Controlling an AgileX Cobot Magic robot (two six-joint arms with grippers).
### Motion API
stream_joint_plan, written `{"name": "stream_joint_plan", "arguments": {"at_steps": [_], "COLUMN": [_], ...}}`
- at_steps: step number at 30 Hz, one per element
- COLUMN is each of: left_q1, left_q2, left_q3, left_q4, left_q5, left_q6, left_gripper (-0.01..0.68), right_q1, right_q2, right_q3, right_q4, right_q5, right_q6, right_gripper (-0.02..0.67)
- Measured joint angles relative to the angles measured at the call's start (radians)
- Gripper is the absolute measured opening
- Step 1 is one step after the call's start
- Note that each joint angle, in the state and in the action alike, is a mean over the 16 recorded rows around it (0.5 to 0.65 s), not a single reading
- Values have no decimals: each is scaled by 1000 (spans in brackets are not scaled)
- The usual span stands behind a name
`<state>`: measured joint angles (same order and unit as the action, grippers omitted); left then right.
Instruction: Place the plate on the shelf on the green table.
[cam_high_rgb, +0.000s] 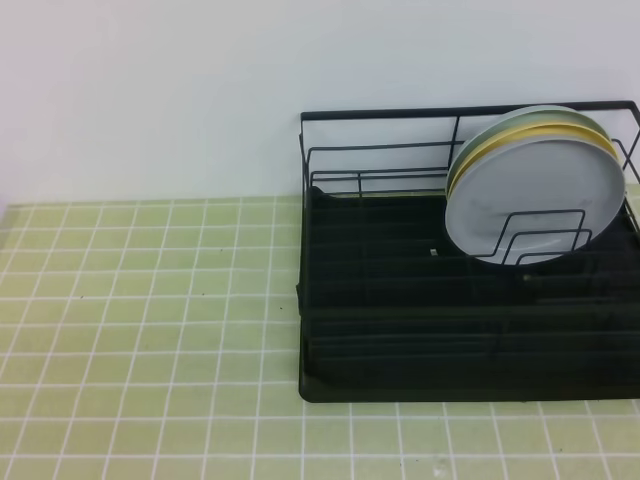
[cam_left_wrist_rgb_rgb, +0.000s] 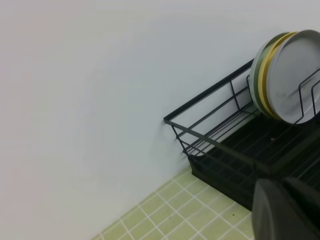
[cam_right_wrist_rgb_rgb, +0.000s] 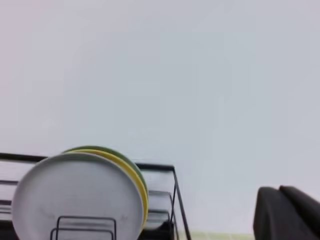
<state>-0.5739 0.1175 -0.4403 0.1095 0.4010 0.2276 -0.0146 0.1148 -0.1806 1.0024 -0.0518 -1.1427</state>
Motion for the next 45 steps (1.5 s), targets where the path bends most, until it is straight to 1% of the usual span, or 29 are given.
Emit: {"name": "stream_joint_plan", "arguments": {"at_steps": [4, 6, 8, 11, 16, 20, 23, 26, 33, 39, 45], "left_q1": [0, 0, 0, 0, 0, 0, 0, 0, 0, 0, 0], "left_q2": [0, 0, 0, 0, 0, 0, 0, 0, 0, 0, 0], "left_q3": [0, 0, 0, 0, 0, 0, 0, 0, 0, 0, 0], "left_q4": [0, 0, 0, 0, 0, 0, 0, 0, 0, 0, 0], "left_q5": [0, 0, 0, 0, 0, 0, 0, 1, 1, 1, 1], "left_q6": [0, 0, 0, 0, 0, 0, 0, 0, 0, 0, 0], "left_gripper": [-2, -2, -2, -2, -2, -2, -2, -2, -2, -2, -2], "right_q1": [-1, -2, -6, -20, -53, -79, -91, -88, -51, -25, -20], "right_q2": [-41, -55, -67, -82, -98, -116, -127, -129, -129, -129, -129], "right_q3": [40, 51, 61, 82, 124, 156, 175, 183, 183, 184, 184], "right_q4": [-15, -63, -141, -291, -569, -784, -883, -928, -963, -962, -952], "right_q5": [-38, -39, -34, -20, 25, 122, 204, 274, 395, 399, 397], "right_q6": [-15, 10, 70, 217, 521, 751, 861, 900, 908, 917, 925], "right_gripper": [10, 10, 10, 11, 11, 11, 11, 10, 10, 10, 10]}}
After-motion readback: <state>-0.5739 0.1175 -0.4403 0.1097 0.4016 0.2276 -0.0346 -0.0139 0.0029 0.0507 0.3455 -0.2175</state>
